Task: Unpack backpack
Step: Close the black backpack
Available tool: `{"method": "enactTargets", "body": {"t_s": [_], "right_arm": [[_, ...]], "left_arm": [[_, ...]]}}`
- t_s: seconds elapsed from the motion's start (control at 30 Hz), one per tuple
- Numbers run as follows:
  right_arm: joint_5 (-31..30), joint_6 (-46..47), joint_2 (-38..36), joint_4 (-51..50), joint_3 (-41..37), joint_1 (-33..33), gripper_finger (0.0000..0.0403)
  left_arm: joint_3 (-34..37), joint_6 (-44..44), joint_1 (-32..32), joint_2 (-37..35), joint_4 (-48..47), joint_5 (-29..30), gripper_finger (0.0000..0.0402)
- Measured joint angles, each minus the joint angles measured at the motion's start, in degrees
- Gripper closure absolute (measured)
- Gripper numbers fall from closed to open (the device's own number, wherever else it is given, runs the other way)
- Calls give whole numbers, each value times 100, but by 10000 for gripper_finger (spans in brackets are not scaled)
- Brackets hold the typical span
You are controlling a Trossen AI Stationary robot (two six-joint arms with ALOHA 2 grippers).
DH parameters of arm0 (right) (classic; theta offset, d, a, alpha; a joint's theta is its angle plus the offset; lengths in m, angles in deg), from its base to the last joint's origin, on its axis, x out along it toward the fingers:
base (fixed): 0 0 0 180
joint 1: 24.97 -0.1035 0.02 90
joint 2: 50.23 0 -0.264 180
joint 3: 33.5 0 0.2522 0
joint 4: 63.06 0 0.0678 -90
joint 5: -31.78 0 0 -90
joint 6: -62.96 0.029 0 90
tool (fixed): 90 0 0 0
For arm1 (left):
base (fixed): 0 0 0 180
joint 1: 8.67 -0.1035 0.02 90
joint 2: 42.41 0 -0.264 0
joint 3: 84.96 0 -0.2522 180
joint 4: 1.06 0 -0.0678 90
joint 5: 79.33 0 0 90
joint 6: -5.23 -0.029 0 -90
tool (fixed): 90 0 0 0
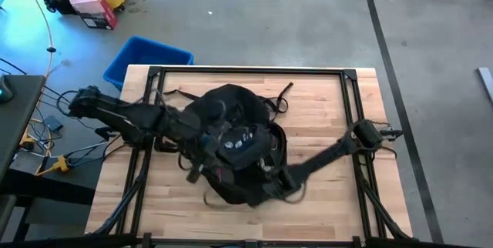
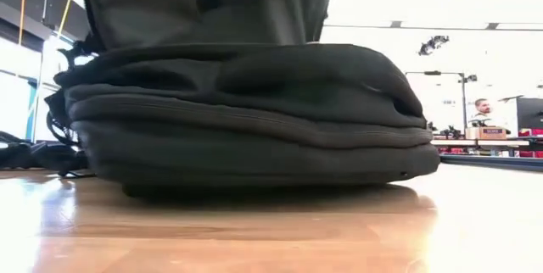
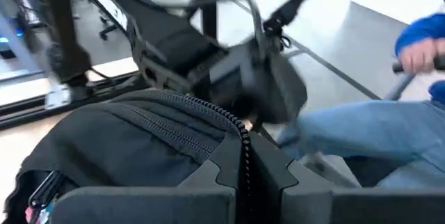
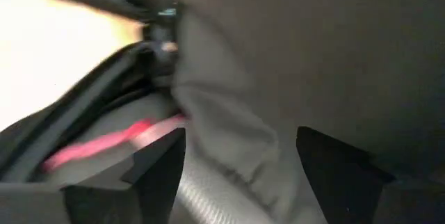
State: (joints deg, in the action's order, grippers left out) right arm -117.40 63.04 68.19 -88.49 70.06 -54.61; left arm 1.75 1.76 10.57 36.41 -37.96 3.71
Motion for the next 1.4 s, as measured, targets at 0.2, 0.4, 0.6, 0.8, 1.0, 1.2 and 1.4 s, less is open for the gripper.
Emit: {"method": "enactTargets", "body": {"t_s": [0.2,0.4,0.6,0.8,1.0,1.2,1.4], "right_arm": [[-880,747,-98,-925,2,-1021,140],[-1782,2823,-98,-2059,3,-1611,140],[-1794,3360,-98,-2367,4,-1493,140],[-649,3457,-67,-2452,-45,-708,140],[-196,3381,-61,-1982,-433,353,140],[-465,3788,-58,-200,-1127,1380,140],[-576,3443,-61,311,-1261,1743,140]], "left_arm": [[-2,-263,238,600,127,816,401],[-107,-1484,-27,628,-38,3002,401],[-996,-3175,-539,240,-167,5189,401],[-1395,-2265,-469,292,-403,2617,401],[-1137,-1916,-128,736,-197,1773,401],[-1129,-1912,114,1158,233,1260,401],[-1148,-1710,211,1361,-119,931,401]]}}
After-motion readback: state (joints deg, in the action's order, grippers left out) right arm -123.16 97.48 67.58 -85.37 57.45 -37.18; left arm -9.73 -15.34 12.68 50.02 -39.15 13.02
